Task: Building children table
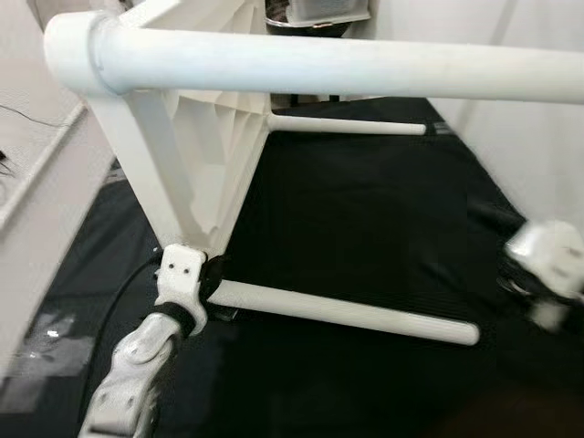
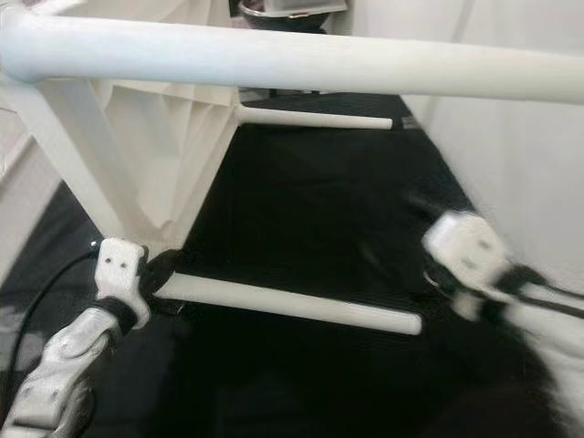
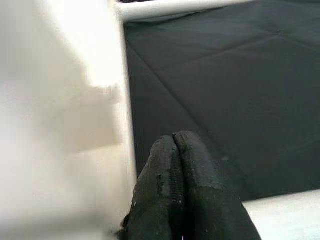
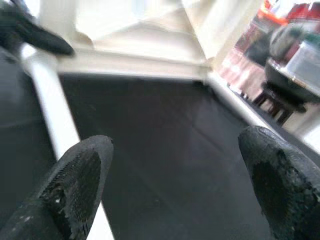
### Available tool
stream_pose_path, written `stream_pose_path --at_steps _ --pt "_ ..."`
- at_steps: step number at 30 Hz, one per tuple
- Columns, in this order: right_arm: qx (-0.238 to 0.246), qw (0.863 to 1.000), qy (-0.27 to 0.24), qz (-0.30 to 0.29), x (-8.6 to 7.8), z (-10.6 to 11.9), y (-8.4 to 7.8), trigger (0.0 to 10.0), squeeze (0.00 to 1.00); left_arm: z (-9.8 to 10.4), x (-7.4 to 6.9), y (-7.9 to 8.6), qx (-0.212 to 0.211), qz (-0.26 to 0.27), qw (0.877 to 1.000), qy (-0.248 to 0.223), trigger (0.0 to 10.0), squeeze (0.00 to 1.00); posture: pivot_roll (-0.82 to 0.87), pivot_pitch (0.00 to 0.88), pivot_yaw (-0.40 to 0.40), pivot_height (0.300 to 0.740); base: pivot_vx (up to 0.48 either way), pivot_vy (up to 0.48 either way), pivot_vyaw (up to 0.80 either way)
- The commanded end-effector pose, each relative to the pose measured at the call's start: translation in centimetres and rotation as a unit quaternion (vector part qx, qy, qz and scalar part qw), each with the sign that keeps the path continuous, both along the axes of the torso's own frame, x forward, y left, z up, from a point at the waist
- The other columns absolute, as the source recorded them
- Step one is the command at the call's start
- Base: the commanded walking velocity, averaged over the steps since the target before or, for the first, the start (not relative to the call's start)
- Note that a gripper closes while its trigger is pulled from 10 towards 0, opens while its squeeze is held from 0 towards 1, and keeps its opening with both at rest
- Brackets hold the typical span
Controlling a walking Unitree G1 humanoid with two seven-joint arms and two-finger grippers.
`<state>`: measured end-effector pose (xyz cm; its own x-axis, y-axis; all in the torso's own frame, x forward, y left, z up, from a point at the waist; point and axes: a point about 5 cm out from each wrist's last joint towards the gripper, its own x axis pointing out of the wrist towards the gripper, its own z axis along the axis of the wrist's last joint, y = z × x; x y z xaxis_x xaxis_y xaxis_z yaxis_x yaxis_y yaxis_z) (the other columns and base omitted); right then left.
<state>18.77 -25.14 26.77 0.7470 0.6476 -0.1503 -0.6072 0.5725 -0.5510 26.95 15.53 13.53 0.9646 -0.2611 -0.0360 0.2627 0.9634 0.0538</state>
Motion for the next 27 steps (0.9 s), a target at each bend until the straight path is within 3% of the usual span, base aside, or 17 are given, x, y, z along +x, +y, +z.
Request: stream_pose_path --at_steps 1,4,6,13,27 --pt "-0.001 1.0 0.003 0.03 -0.8 0.9 0.5 10.0 0.0 -0.3 0.0 0.1 0.0 -0.005 1.0 0.002 10.0 0.0 -0.13 0.04 0.096 0.74 0.0 0.0 0.0" --pt "-0.016 0.997 -0.045 0.054 -1.7 3.9 0.7 10.0 0.0 -0.5 0.5 -0.1 0.006 -0.012 1.0 0.002 10.0 0.0 -0.13 0.018 0.117 0.74 0.0 0.0 0.0" --pt "-0.016 0.997 -0.045 0.054 -1.7 3.9 0.7 10.0 0.0 -0.5 0.5 -0.1 0.006 -0.012 1.0 0.002 10.0 0.0 -0.13 0.018 0.117 0.74 0.0 0.0 0.0" --pt "-0.063 0.981 -0.171 0.06 -0.4 8.8 2.0 10.0 0.0 -0.8 1.4 -0.2 0.004 -0.013 1.0 -0.002 10.0 0.0 -0.11 0.0 0.124 0.74 0.0 0.0 0.0" --pt "-0.112 0.963 -0.228 0.085 -0.1 12.1 2.4 10.0 0.0 -1.1 1.6 -0.2 0.002 -0.009 1.0 -0.004 10.0 0.0 -0.09 0.0 0.118 0.74 0.0 0.0 0.0"
